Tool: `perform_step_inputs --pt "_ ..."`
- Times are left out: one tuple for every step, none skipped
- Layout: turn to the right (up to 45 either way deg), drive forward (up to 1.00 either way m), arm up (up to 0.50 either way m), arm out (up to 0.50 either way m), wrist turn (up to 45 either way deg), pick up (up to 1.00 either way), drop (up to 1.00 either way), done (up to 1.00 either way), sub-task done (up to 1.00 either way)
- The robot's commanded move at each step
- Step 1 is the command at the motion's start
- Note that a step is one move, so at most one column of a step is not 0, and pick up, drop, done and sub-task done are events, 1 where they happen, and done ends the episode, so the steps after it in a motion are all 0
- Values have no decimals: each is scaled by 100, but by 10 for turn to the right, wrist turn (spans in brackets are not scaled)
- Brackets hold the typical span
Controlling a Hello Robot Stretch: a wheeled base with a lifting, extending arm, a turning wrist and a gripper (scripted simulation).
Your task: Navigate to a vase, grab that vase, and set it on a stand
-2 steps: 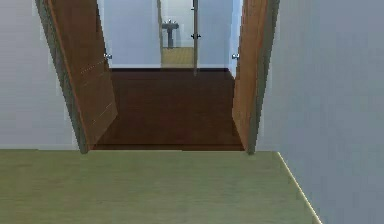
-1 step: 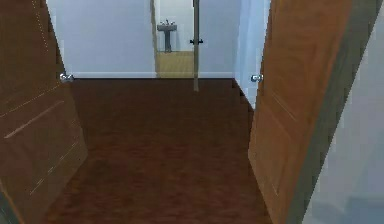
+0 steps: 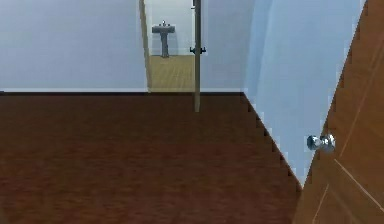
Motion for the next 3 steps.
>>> perform_step_inputs --pt "-30 0 0 0 0 0 0 0 0" --pt "0 100 0 0 0 0 0 0 0" --pt "0 100 0 0 0 0 0 0 0"
